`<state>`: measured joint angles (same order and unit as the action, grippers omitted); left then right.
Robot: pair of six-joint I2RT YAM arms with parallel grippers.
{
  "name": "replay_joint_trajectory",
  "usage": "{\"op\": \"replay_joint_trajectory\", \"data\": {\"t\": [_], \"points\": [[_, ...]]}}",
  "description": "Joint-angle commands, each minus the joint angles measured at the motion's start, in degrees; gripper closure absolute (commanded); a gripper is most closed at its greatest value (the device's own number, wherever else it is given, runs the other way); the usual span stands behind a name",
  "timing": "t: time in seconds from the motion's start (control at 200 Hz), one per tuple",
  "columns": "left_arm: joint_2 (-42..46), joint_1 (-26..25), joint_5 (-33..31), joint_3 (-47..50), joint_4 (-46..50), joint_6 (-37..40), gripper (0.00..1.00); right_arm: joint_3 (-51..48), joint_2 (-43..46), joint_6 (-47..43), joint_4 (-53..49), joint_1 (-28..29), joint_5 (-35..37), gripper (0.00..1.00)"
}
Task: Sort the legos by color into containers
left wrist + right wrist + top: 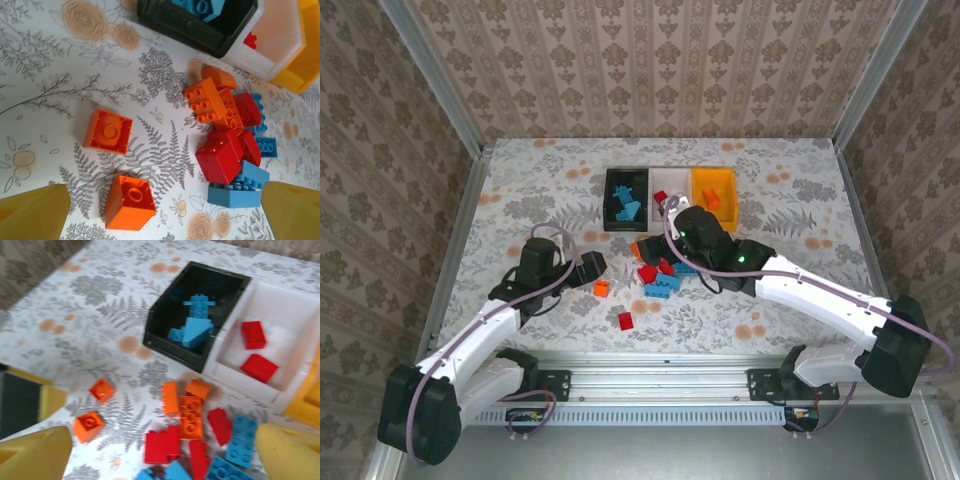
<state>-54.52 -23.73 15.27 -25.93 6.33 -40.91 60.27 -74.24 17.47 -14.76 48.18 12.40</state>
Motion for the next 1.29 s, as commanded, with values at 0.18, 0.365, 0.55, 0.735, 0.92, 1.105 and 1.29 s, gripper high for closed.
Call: {"op": "replay_joint_trajectory", "data": {"t": [0.18,0.365,0.55,0.735,0.92,1.105,1.29], "points": [[-3.8,-1.2,-1.4,0.7,-5.4,0.5,0.0,-3.5,-5.1,5.1,-14.5,8.6,11.2,0.26],[-5.7,-0.6,-3.5,2.5,-4.9,-0.4,0.0,-2.7,-12.6,4.4,-15.3,15.8,13.6,0.3],[-8.2,0.3,-2.2,1.8,-4.6,-0.4,0.0,0.6,-21.4,1.7,-14.5,18.1,15.6,0.33],[-7.6,0.4,-1.9,1.9,-3.9,-0.3,0.0,3.9,-25.9,-2.1,-14.4,17.3,19.3,0.33],[-5.8,0.5,-2.5,2.4,-3.5,-0.3,0.0,3.8,-27.0,-4.4,-12.7,15.2,18.3,0.33],[-5.8,0.5,-2.3,1.9,-2.4,0.1,0.0,3.3,-28.7,-7.0,-9.1,13.3,15.9,0.36],[-5.2,0.6,-2.4,1.9,-1.6,0.1,0.0,3.3,-29.6,-6.3,-8.1,13.2,13.6,0.41]]}}
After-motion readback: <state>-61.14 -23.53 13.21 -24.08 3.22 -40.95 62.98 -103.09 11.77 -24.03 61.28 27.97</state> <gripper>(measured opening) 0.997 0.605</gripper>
